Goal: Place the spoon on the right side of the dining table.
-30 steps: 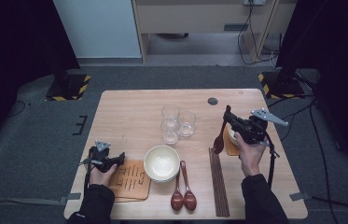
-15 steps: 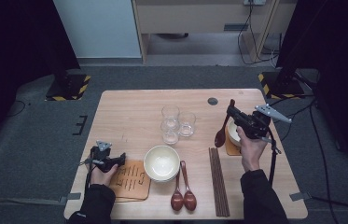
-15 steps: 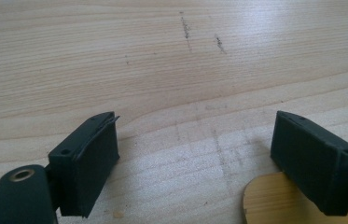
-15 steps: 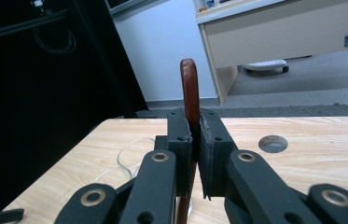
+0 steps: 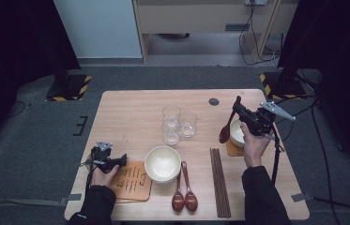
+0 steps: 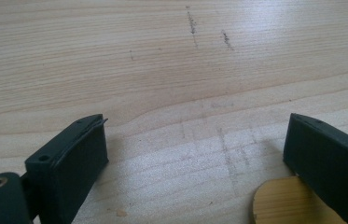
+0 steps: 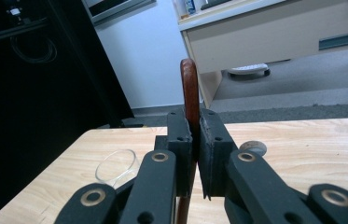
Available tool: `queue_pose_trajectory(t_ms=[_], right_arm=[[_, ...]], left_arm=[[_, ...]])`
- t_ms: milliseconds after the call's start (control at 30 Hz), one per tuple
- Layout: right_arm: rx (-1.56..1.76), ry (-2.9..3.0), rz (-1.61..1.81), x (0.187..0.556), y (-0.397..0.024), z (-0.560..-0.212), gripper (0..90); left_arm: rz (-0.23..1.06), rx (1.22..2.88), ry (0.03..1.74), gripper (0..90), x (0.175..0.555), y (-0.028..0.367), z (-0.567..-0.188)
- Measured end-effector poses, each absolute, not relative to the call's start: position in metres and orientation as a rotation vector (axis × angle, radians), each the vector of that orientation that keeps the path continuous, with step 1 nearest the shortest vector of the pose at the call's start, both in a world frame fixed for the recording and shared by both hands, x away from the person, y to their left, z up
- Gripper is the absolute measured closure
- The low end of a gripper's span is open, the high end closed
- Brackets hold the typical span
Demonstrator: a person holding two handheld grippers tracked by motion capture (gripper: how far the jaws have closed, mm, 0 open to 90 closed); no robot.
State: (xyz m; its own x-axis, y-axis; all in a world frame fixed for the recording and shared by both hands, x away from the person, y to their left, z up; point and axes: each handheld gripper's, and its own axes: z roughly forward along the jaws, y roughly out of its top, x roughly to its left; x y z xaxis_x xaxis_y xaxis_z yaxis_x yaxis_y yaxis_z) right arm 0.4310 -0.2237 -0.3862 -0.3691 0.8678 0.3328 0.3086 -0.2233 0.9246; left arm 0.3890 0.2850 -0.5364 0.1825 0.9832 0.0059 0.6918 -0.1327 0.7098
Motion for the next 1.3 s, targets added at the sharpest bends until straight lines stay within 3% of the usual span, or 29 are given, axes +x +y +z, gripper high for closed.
queue_pose_trajectory(t_ms=[1300], right_arm=[[1.532,1.377,1.586,0.455,-0.259,-0.39,84.6]], left_arm=[[0.657,1.889,1.575,4.0,0.389,0.285,-0.536]])
